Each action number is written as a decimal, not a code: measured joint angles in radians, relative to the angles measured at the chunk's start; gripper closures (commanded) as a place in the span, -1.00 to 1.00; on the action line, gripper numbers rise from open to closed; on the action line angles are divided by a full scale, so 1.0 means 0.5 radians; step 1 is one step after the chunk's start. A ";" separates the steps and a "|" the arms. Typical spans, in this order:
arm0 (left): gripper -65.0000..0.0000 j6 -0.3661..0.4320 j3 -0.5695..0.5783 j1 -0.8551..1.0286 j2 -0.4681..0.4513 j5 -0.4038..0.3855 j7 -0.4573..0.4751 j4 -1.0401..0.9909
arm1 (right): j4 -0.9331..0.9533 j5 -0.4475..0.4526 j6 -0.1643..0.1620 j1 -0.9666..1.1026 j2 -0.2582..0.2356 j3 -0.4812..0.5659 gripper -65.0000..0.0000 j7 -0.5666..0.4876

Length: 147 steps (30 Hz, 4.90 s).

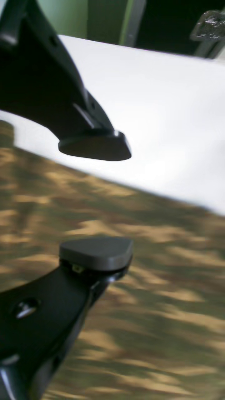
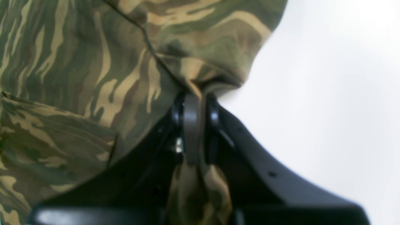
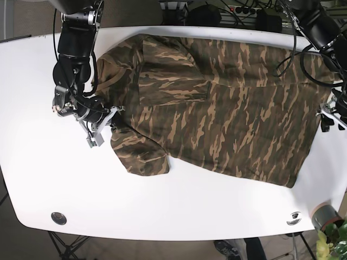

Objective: Fold the T-shirt properly
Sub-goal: 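Grasp the shirt's side edge with the right gripper, left gripper to hem, then grasp the shirt's hem corners with both grippers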

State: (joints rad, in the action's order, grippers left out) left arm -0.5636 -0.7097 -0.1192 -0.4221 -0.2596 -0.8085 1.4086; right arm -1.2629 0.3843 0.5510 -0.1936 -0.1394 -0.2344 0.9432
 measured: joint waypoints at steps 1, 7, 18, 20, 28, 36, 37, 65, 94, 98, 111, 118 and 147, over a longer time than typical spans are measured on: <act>-0.12 0.057 0.037 -0.040 -0.008 0.031 0.020 -0.061 | 0.000 0.002 0.001 0.001 -0.004 -0.001 0.93 -0.002; -0.12 0.172 0.402 -0.296 -0.103 0.002 0.292 -0.537 | -0.010 0.002 0.000 0.002 0.000 0.000 0.93 0.005; -0.12 0.253 0.896 -0.844 -0.237 0.011 0.932 -1.583 | -0.012 0.010 0.000 0.006 0.001 -0.005 0.93 0.005; -0.12 0.254 0.985 -0.912 -0.251 0.009 1.054 -1.746 | -0.012 0.010 0.000 0.009 0.000 -0.011 0.93 0.005; -0.12 0.246 1.207 -1.019 -0.278 0.008 1.252 -2.128 | -0.039 0.008 0.007 0.018 0.001 -0.014 0.93 0.007; -0.12 0.253 1.209 -1.037 -0.311 0.008 1.283 -2.143 | -0.039 0.008 0.008 0.017 0.002 -0.013 0.93 0.008; -0.12 0.253 1.209 -1.037 -0.317 0.008 1.283 -2.144 | -0.040 0.008 0.008 0.018 0.002 -0.013 0.93 0.007; 0.64 0.265 1.202 -0.816 -0.247 -0.028 1.388 -2.110 | -0.041 0.171 -0.001 0.023 -0.008 -0.013 0.93 0.016; 1.00 -0.012 0.611 0.298 -0.045 -0.037 0.385 -0.434 | -0.040 0.179 0.000 -0.036 -0.172 -0.002 0.93 0.011; 0.92 0.017 0.570 0.410 0.008 0.002 0.330 -0.230 | -0.038 0.171 -0.001 -0.027 -0.169 0.000 0.93 0.022; -0.06 0.117 0.505 0.365 0.031 -0.010 0.293 -0.146 | -0.038 0.167 -0.001 -0.025 -0.130 0.001 0.93 0.021; -0.06 0.136 0.347 0.179 0.005 -0.002 0.236 -0.159 | -0.039 0.167 -0.001 -0.022 -0.126 0.002 0.93 0.021; -0.06 0.133 0.655 -0.624 -0.138 -0.012 0.530 -1.524 | -0.039 0.173 -0.001 -0.032 -0.114 0.001 0.93 0.022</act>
State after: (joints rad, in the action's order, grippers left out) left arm -0.4973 -0.3824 -0.4313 -0.4911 -0.2657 -0.5434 0.6464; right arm -1.2823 0.4709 0.5507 -0.2096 -0.1967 -0.2340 0.9543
